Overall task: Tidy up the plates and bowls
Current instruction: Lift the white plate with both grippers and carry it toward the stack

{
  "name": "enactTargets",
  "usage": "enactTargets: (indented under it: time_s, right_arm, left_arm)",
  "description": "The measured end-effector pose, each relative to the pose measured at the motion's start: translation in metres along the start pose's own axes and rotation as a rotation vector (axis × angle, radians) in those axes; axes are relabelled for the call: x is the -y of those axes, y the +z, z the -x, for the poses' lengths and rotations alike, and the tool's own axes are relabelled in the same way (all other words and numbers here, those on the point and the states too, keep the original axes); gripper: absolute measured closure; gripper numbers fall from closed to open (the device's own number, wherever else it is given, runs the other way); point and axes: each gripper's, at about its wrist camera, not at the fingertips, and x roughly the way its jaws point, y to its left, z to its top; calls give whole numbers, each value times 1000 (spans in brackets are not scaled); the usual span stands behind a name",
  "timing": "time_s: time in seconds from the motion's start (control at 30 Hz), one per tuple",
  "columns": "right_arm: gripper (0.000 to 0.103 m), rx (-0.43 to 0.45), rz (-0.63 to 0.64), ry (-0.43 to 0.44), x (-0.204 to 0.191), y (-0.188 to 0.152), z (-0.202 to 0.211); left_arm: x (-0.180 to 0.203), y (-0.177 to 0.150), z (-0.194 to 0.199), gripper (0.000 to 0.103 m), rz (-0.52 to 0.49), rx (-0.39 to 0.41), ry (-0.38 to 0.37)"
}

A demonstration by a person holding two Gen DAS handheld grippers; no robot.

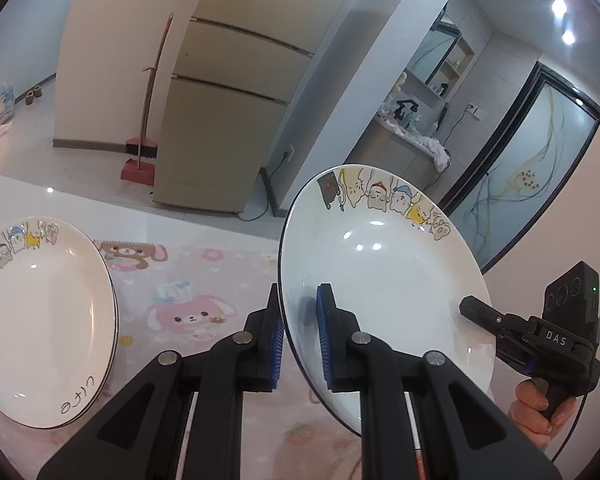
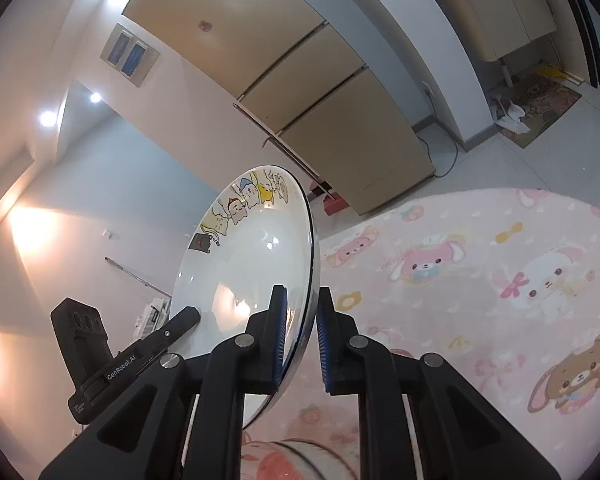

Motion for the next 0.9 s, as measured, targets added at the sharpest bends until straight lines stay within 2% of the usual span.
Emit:
enactTargets:
  time_s: [0.2, 0.37, 0.5, 0.63, 0.9]
  right_arm:
    - [84, 25, 27, 27, -40, -7, 27]
    - [83, 60, 84, 9, -76, -17, 43]
    - [83, 31, 80, 19, -102, -17, 41]
    - [83, 11, 140, 16, -141, -22, 32]
    - [83, -38, 163, 64, -204, -39, -3]
  left_arm:
    - [4, 10, 29, 89, -13, 44, -3]
    - [0, 19, 57, 89, 6, 73, -29]
    - [1, 24, 83, 89, -16, 88, 15]
    - [-18, 23, 111, 89, 24, 120, 30]
    - [-60, 21, 174, 89, 41, 197, 136]
